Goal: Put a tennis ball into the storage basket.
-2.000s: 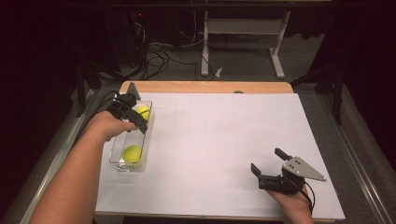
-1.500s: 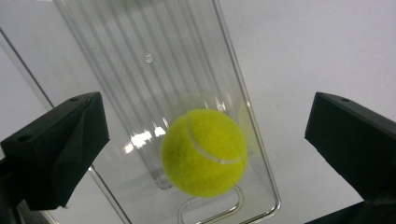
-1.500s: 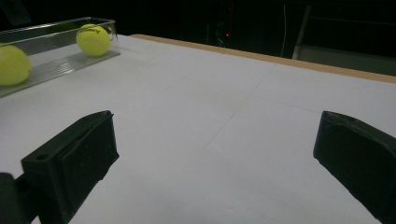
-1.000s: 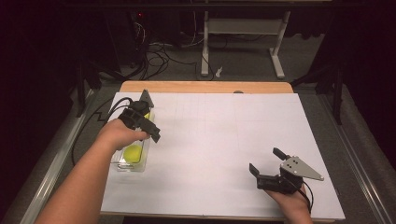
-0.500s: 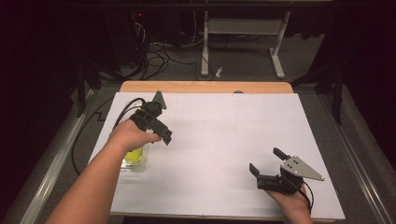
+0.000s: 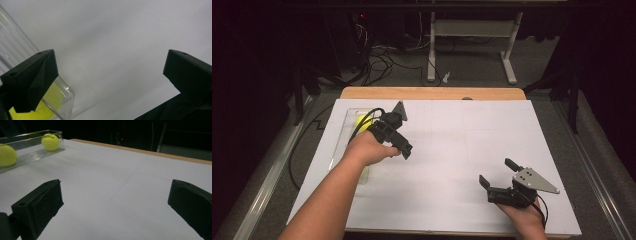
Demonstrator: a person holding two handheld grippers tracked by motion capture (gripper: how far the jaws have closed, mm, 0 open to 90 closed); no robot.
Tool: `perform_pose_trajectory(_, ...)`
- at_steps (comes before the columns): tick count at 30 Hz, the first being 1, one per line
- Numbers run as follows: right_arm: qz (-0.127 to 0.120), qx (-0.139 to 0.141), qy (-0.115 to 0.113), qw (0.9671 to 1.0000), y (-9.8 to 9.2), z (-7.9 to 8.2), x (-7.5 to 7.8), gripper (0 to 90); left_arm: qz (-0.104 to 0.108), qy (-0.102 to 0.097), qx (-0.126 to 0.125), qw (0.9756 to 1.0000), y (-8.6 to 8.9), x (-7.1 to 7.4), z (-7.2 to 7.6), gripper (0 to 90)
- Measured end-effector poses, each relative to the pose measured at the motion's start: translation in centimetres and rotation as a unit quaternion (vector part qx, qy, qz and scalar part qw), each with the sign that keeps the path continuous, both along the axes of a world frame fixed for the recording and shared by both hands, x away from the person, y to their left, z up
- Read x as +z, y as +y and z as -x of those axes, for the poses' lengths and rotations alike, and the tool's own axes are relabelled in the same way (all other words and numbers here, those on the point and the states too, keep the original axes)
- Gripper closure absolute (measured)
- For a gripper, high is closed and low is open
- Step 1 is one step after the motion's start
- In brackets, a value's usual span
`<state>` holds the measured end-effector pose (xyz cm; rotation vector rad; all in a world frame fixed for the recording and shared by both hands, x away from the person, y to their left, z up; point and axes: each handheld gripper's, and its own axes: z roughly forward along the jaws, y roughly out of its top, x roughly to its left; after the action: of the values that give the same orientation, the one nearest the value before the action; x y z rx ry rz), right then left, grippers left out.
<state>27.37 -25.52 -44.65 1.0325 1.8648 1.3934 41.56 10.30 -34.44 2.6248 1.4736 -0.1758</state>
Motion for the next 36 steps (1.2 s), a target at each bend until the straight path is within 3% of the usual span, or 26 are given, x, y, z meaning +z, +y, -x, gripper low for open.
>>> perform_pose_trajectory(10,0.001,0.002,-0.001,1.0000,0.1,0.0,0.0,0.2,0.012,0.000,0.001,0.9999,-0.4,-1.2,0.4,0.9)
perform_pose_trajectory(19,0.001,0.002,-0.001,1.0000,0.1,0.0,0.0,0.2,0.019,0.015,-0.004,0.9997,-1.0,-3.7,0.8,1.0)
perform_pose_trajectory(25,0.001,0.001,0.000,1.0000,0.1,0.0,0.0,0.2,0.008,0.022,-0.010,0.9997,-1.6,-5.5,1.4,0.9)
perform_pose_trajectory(36,0.001,0.001,0.000,1.0000,0.1,0.0,0.0,0.2,0.008,0.028,-0.003,0.9996,-1.1,-8.3,2.3,1.0)
